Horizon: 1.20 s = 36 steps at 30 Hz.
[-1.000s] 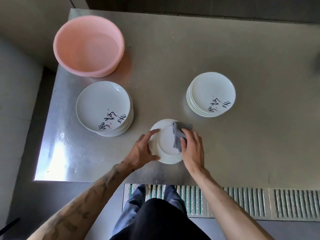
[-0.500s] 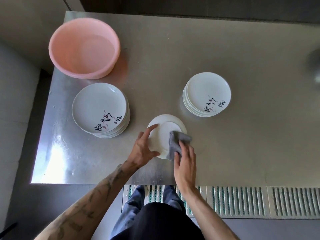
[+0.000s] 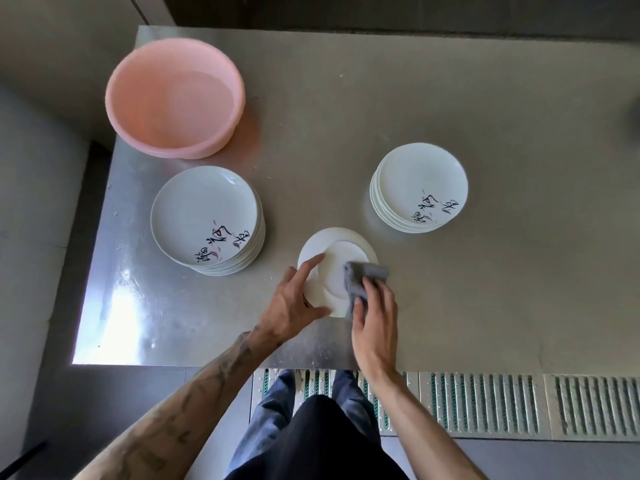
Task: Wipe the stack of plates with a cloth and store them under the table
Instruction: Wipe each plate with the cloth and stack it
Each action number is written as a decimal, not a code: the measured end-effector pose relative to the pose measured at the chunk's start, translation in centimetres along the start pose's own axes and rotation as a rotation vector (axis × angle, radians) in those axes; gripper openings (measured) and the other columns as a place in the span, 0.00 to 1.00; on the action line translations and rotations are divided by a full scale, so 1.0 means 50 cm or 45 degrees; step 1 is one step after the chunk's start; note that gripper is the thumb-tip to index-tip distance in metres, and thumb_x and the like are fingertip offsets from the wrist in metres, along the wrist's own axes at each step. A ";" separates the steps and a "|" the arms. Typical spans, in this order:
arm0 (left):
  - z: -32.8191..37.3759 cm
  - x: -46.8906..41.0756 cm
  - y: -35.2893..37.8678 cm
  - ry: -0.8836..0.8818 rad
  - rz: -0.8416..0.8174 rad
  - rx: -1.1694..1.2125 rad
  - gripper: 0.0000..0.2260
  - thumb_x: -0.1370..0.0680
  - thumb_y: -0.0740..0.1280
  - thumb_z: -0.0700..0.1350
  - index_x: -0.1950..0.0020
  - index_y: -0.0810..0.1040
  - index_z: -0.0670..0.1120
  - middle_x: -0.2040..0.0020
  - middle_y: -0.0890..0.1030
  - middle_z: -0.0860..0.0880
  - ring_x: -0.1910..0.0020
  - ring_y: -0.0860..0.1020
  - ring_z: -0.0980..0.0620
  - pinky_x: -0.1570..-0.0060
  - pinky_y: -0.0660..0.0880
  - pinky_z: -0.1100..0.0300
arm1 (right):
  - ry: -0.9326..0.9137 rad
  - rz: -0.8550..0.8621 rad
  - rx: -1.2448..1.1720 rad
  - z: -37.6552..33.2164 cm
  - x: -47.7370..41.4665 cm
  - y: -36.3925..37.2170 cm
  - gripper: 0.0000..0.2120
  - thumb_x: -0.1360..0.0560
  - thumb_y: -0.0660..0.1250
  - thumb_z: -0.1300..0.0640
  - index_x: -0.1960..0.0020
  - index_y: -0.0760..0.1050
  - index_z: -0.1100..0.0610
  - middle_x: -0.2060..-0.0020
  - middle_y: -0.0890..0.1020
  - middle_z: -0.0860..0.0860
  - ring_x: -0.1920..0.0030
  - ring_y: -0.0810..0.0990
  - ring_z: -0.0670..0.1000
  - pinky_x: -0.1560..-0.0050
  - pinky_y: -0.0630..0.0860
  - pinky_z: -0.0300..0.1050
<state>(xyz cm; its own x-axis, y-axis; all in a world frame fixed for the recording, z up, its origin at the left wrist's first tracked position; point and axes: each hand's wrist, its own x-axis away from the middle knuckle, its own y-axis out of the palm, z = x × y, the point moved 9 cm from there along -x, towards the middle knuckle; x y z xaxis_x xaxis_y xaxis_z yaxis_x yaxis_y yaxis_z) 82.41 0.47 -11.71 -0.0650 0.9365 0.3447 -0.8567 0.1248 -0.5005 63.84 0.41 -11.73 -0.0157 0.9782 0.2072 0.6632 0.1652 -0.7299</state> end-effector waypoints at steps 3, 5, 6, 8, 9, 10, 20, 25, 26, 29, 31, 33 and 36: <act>-0.022 -0.002 -0.008 -0.048 0.019 0.027 0.51 0.32 0.84 0.47 0.17 0.56 0.56 0.44 0.82 0.45 0.49 0.80 0.45 0.47 0.77 0.57 | 0.017 -0.041 0.038 0.012 -0.043 -0.010 0.20 0.17 0.62 0.61 0.25 0.70 0.58 0.28 0.72 0.56 0.29 0.71 0.58 0.28 0.67 0.50; -0.023 -0.004 -0.009 -0.027 0.049 0.004 0.51 0.32 0.84 0.46 0.17 0.56 0.55 0.48 0.81 0.46 0.52 0.80 0.45 0.50 0.75 0.62 | 0.023 -0.014 0.034 0.003 -0.029 -0.010 0.20 0.17 0.63 0.61 0.25 0.71 0.57 0.29 0.72 0.55 0.31 0.71 0.57 0.30 0.67 0.48; -0.019 -0.004 -0.006 0.014 0.047 -0.011 0.51 0.32 0.84 0.44 0.17 0.57 0.55 0.47 0.81 0.46 0.53 0.80 0.44 0.50 0.75 0.63 | 0.028 -0.003 0.033 -0.003 -0.009 -0.003 0.20 0.18 0.64 0.60 0.26 0.71 0.56 0.29 0.72 0.54 0.32 0.71 0.56 0.31 0.68 0.47; -0.008 0.001 0.003 0.091 0.036 -0.017 0.50 0.32 0.83 0.42 0.17 0.59 0.54 0.41 0.78 0.45 0.54 0.80 0.44 0.50 0.78 0.59 | 0.020 0.006 0.029 -0.015 0.031 0.010 0.20 0.18 0.65 0.59 0.26 0.72 0.55 0.30 0.71 0.52 0.31 0.72 0.54 0.31 0.70 0.47; -0.005 0.001 0.003 0.101 0.052 0.003 0.48 0.32 0.83 0.41 0.18 0.61 0.54 0.41 0.77 0.45 0.55 0.80 0.46 0.50 0.80 0.57 | 0.010 0.007 0.018 -0.017 0.038 0.012 0.20 0.18 0.65 0.59 0.27 0.72 0.55 0.30 0.71 0.52 0.31 0.72 0.54 0.31 0.71 0.47; -0.005 0.000 -0.001 0.094 0.078 0.030 0.46 0.31 0.83 0.41 0.18 0.63 0.54 0.41 0.75 0.45 0.56 0.80 0.47 0.50 0.81 0.58 | 0.005 0.004 0.004 -0.015 0.034 0.011 0.19 0.18 0.66 0.58 0.27 0.72 0.55 0.30 0.71 0.51 0.31 0.72 0.54 0.31 0.72 0.47; -0.004 -0.017 0.010 0.091 -0.006 -0.043 0.49 0.34 0.84 0.48 0.21 0.60 0.60 0.36 0.79 0.45 0.46 0.78 0.49 0.47 0.75 0.61 | 0.013 0.071 0.035 -0.017 0.023 0.001 0.18 0.20 0.67 0.62 0.30 0.75 0.56 0.32 0.73 0.53 0.35 0.73 0.56 0.33 0.72 0.49; -0.026 -0.010 -0.002 0.055 0.008 -0.144 0.54 0.34 0.84 0.51 0.17 0.54 0.57 0.42 0.83 0.40 0.51 0.82 0.41 0.53 0.75 0.61 | -0.023 0.022 0.019 -0.005 -0.015 -0.007 0.19 0.19 0.65 0.63 0.28 0.74 0.56 0.31 0.73 0.53 0.31 0.72 0.55 0.30 0.70 0.48; -0.020 -0.008 -0.002 0.071 0.014 -0.129 0.53 0.32 0.84 0.50 0.16 0.54 0.55 0.41 0.83 0.40 0.52 0.81 0.43 0.52 0.75 0.62 | -0.014 0.044 0.020 -0.005 -0.026 -0.013 0.19 0.19 0.64 0.64 0.29 0.75 0.57 0.32 0.74 0.54 0.32 0.73 0.56 0.30 0.70 0.50; 0.002 -0.006 0.001 0.108 0.014 -0.020 0.48 0.29 0.82 0.45 0.17 0.57 0.51 0.33 0.77 0.42 0.47 0.75 0.48 0.42 0.76 0.57 | 0.029 0.103 -0.032 -0.013 -0.003 -0.014 0.17 0.19 0.66 0.64 0.31 0.76 0.58 0.34 0.75 0.54 0.34 0.75 0.55 0.32 0.73 0.51; 0.008 -0.013 -0.008 0.080 0.074 0.046 0.45 0.29 0.81 0.43 0.18 0.62 0.52 0.38 0.74 0.44 0.49 0.72 0.51 0.38 0.72 0.59 | 0.026 0.084 -0.081 -0.020 0.034 0.003 0.18 0.19 0.67 0.63 0.30 0.76 0.57 0.34 0.74 0.52 0.34 0.75 0.53 0.32 0.73 0.49; 0.014 -0.015 -0.011 0.052 0.112 0.047 0.44 0.30 0.82 0.42 0.19 0.64 0.54 0.43 0.69 0.45 0.51 0.71 0.52 0.39 0.69 0.66 | 0.018 0.076 -0.108 -0.018 0.041 0.008 0.19 0.20 0.67 0.63 0.29 0.75 0.57 0.33 0.73 0.53 0.33 0.75 0.53 0.32 0.73 0.48; 0.021 -0.007 -0.008 0.066 0.095 0.026 0.42 0.30 0.82 0.43 0.20 0.66 0.52 0.42 0.69 0.45 0.50 0.73 0.49 0.42 0.73 0.64 | 0.040 0.086 -0.101 -0.008 -0.006 -0.010 0.19 0.19 0.65 0.65 0.30 0.75 0.58 0.32 0.73 0.55 0.32 0.75 0.55 0.31 0.71 0.47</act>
<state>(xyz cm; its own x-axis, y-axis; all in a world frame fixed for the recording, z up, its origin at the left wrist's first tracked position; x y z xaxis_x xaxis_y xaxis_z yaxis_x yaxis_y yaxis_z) 82.23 -0.28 -10.79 -0.1028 0.9587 0.2651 -0.8606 0.0479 -0.5070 63.80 -0.04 -11.19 0.0537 0.9822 0.1802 0.7190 0.0872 -0.6896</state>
